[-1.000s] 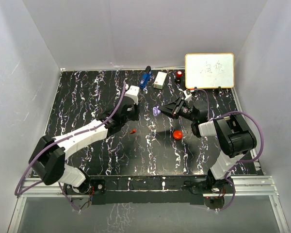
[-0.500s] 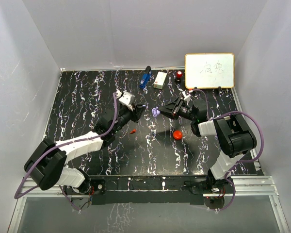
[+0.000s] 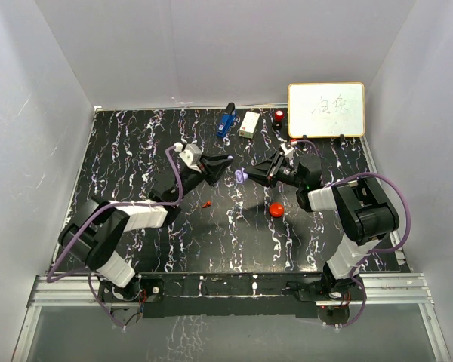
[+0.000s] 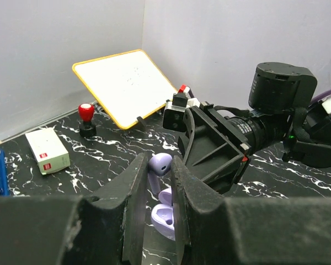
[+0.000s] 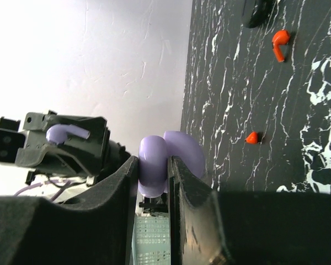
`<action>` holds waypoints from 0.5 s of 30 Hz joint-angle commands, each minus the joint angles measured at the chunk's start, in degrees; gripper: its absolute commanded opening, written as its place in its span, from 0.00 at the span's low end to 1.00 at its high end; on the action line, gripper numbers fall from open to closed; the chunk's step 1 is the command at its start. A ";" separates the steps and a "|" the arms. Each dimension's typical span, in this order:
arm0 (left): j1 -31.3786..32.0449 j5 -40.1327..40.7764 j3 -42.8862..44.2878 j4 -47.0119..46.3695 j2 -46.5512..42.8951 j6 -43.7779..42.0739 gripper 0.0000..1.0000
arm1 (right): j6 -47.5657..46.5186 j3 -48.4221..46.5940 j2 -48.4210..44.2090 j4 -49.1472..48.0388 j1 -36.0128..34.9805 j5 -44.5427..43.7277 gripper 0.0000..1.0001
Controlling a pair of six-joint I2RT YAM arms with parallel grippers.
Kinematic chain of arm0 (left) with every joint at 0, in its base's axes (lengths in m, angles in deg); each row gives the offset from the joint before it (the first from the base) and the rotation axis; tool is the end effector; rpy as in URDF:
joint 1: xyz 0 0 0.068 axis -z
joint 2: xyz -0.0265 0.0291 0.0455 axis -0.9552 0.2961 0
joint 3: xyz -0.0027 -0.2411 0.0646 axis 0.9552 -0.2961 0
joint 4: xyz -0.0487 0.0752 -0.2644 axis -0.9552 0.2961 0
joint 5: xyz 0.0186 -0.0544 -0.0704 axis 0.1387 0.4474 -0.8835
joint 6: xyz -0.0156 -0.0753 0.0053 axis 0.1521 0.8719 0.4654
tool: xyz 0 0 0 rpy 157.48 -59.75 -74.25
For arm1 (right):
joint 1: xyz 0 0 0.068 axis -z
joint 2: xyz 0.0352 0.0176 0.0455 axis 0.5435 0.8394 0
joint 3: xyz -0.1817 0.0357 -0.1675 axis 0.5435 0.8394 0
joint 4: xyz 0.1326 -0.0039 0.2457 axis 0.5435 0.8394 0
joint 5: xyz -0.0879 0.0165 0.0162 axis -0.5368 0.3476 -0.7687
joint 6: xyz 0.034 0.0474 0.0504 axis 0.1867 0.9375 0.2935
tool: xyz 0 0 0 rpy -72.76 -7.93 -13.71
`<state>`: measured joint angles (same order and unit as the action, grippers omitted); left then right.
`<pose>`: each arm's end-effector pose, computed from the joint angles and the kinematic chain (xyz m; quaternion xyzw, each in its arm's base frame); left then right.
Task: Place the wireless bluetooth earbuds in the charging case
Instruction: Pick up the earbud from the center of the board, then place the earbud in the charging case.
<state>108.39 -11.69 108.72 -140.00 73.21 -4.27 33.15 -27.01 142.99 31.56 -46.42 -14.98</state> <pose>0.2649 -0.2148 0.2257 0.2412 0.5029 -0.4109 0.7212 0.3239 0.1276 0.1261 0.1429 0.7227 0.6453 0.2021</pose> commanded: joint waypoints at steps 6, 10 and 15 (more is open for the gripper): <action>-2.91 -11.57 -1.38 -22.30 5.90 3.74 0.00 | 5.36 -1.83 0.28 -9.40 -0.17 3.97 0.00; -3.20 -14.39 -0.84 -23.89 7.99 4.04 0.00 | 6.36 -1.63 0.65 -10.38 -0.19 3.94 0.00; -3.26 -15.92 -0.56 -23.89 8.44 2.63 0.00 | 6.67 -1.58 0.66 -10.37 -0.21 3.73 0.00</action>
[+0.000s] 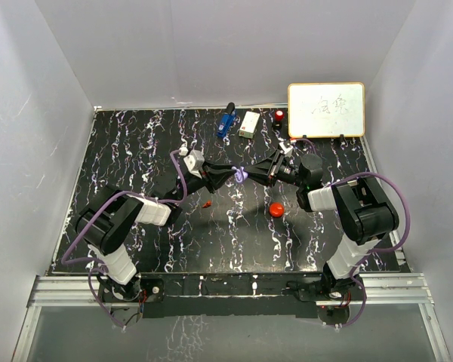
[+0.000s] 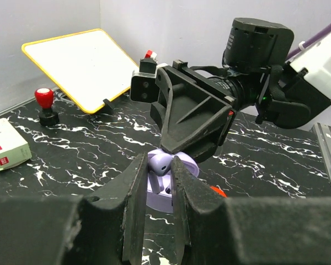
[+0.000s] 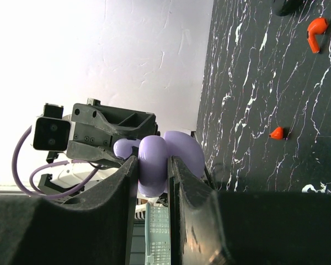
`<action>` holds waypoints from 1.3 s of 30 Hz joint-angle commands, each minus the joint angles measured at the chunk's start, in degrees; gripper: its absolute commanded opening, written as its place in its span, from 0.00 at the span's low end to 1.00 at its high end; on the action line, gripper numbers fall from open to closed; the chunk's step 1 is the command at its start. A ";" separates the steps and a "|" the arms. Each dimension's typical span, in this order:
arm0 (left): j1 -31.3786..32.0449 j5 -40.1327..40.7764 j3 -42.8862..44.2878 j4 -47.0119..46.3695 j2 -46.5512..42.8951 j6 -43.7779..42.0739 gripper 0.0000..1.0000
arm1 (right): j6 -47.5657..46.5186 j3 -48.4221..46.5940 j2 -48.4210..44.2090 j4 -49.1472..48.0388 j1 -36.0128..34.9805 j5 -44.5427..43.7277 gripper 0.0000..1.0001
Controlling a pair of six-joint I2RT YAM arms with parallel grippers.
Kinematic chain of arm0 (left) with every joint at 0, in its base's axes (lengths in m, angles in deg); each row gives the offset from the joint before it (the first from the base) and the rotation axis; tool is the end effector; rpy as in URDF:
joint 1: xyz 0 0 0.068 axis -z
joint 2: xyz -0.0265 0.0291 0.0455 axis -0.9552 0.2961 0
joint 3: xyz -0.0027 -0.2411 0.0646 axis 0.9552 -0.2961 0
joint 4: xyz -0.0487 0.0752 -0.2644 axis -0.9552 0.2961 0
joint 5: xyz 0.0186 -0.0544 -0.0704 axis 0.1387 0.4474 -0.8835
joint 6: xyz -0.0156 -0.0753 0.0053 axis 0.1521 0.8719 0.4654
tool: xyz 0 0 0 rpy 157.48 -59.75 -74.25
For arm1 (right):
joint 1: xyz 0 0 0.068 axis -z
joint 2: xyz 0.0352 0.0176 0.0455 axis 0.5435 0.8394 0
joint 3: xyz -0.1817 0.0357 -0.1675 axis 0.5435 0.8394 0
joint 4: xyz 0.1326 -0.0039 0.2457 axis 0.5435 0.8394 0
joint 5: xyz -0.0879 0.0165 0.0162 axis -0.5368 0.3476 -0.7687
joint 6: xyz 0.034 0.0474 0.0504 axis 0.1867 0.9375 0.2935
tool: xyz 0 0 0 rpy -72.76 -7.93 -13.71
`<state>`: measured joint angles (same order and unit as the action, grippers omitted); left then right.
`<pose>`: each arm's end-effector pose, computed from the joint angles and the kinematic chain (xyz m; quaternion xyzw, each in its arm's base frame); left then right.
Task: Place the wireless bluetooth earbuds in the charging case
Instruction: Place the earbud in the charging case.
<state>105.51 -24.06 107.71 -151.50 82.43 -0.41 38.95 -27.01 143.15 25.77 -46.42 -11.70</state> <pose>0.2654 -0.2102 0.1910 0.2968 0.4816 -0.4622 0.6829 0.3216 0.1296 0.1372 0.1300 0.7016 0.6767 0.1815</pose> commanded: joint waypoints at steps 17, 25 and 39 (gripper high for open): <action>-0.34 -3.97 2.14 -12.40 0.12 -3.07 0.00 | 4.96 -1.58 3.90 -9.82 -0.21 1.01 0.00; -0.32 -4.03 3.13 -12.41 1.53 -2.71 0.00 | 5.98 -2.09 4.25 -10.79 -0.21 1.06 0.00; -0.38 -4.52 4.15 -12.42 2.58 -2.08 0.00 | 6.61 -1.94 4.42 -11.74 -0.21 1.07 0.00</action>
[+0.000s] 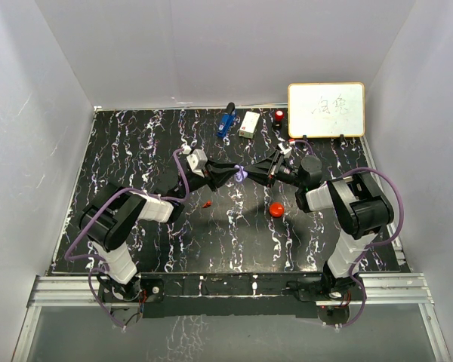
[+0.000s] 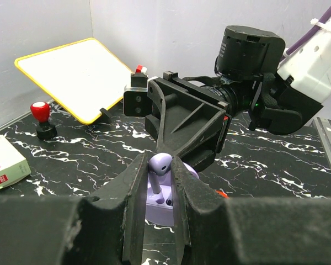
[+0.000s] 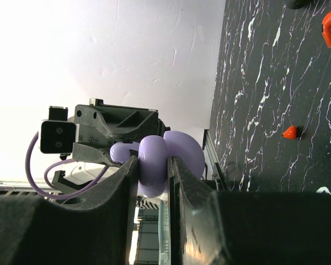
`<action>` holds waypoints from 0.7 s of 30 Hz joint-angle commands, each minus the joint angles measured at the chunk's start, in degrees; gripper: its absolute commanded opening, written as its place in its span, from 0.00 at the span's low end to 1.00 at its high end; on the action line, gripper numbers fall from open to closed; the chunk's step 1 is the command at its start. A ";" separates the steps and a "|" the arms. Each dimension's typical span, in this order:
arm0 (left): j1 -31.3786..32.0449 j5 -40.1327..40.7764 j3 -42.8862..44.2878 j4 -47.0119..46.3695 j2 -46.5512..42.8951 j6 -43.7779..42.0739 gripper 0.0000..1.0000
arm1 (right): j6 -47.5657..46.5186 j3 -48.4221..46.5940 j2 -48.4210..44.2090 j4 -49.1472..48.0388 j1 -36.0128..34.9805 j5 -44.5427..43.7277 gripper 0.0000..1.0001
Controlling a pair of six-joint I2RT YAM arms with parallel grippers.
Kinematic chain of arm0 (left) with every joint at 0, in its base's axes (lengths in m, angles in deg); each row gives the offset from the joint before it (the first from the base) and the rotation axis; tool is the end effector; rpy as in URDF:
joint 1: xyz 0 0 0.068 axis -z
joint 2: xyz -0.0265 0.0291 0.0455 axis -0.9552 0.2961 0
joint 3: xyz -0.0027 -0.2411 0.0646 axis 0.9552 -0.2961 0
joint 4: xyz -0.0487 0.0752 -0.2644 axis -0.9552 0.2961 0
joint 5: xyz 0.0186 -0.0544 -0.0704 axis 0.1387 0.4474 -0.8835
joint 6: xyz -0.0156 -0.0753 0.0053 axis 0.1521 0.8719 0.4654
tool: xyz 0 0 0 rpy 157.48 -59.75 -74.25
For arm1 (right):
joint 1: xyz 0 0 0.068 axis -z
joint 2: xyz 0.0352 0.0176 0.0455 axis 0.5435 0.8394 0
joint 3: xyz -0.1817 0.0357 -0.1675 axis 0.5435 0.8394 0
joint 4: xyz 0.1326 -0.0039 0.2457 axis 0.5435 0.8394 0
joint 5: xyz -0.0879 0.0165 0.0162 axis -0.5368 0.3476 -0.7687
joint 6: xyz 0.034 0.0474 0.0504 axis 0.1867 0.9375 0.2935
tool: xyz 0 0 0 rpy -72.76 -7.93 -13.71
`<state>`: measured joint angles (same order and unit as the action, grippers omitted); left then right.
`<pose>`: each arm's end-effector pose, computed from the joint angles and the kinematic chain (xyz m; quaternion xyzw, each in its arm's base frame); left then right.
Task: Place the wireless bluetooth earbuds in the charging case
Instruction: Place the earbud in the charging case.
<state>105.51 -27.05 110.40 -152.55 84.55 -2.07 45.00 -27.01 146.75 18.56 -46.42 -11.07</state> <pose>0.2703 -0.2168 0.1938 0.3242 0.4583 -0.4620 0.6866 0.3221 0.1302 0.1313 0.1430 0.6849 0.6960 0.1618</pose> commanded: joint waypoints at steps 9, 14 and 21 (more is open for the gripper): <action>-0.29 -1.96 0.94 -11.36 0.46 0.02 0.00 | 0.91 -1.98 0.89 -5.07 -0.25 0.37 0.00; -0.29 -2.01 0.62 -11.35 0.31 0.02 0.00 | 1.17 -1.81 0.97 -5.58 -0.25 0.37 0.00; -0.37 -2.05 -0.03 -11.36 0.32 0.07 0.00 | 1.56 -1.60 0.97 -6.26 -0.22 0.39 0.00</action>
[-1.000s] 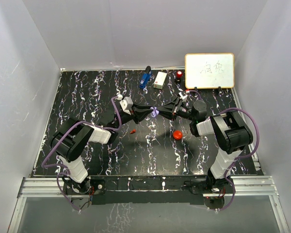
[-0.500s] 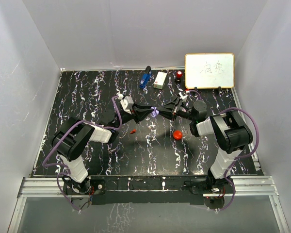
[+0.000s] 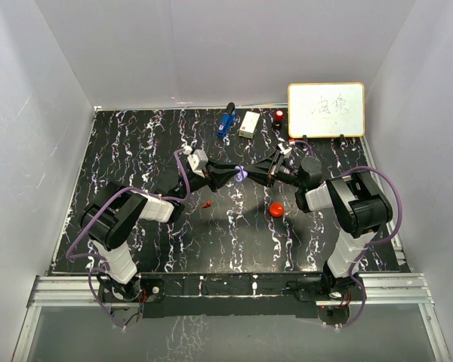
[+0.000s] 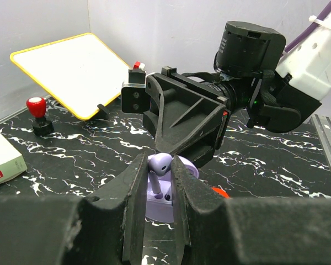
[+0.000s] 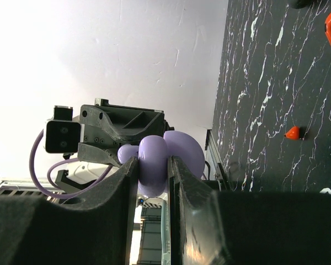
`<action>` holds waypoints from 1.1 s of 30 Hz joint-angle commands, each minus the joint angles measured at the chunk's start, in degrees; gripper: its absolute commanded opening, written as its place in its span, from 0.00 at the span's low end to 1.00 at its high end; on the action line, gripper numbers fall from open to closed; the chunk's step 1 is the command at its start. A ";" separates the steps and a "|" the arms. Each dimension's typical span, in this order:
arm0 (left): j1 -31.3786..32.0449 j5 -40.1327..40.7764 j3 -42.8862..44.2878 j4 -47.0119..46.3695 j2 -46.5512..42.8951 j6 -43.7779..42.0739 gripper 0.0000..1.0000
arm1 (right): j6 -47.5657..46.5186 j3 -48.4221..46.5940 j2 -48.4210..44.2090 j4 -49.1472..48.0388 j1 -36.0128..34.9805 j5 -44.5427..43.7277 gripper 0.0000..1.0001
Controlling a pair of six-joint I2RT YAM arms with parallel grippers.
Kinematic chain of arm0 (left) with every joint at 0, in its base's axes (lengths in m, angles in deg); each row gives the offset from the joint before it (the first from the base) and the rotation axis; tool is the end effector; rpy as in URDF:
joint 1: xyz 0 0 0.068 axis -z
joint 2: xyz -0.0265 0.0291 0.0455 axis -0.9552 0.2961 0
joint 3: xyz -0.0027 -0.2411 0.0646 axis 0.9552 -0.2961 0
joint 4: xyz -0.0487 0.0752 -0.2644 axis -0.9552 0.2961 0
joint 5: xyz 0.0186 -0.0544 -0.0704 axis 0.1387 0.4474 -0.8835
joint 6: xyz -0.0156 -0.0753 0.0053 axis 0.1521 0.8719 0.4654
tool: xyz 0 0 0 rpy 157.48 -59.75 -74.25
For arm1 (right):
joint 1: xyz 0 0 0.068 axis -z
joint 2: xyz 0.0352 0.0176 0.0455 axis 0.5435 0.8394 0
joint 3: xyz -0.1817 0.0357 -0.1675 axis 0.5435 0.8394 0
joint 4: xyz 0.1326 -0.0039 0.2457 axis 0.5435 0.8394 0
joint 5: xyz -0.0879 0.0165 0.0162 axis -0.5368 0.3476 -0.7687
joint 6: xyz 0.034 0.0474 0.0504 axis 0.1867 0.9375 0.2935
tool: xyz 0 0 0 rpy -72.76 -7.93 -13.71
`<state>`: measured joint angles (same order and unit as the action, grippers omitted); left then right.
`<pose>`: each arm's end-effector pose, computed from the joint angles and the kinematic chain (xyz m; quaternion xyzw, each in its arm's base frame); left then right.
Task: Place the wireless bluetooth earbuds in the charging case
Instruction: Place the earbud in the charging case.
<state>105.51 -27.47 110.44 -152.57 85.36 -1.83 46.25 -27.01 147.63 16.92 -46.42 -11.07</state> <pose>0.2709 -0.2176 0.1893 0.3260 0.4633 -0.4649 0.6804 0.3223 0.1302 0.1296 0.1462 0.6812 0.6997 0.1583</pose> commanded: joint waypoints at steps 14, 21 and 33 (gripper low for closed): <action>-0.30 -2.01 -0.47 -11.33 -0.44 0.05 0.00 | 0.87 -1.45 0.16 -5.43 -0.21 0.32 0.00; -0.26 -1.99 -0.54 -11.33 -0.36 -0.03 0.00 | 1.37 -1.44 0.12 -6.05 -0.18 0.31 0.00; -0.29 -1.99 -0.63 -11.40 -0.18 0.14 0.00 | 2.34 -1.45 0.41 -7.30 -0.21 0.26 0.00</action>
<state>105.51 -28.12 110.05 -152.59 85.39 -1.41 47.95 -27.01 147.80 14.65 -46.42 -11.07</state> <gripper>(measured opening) 0.192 0.226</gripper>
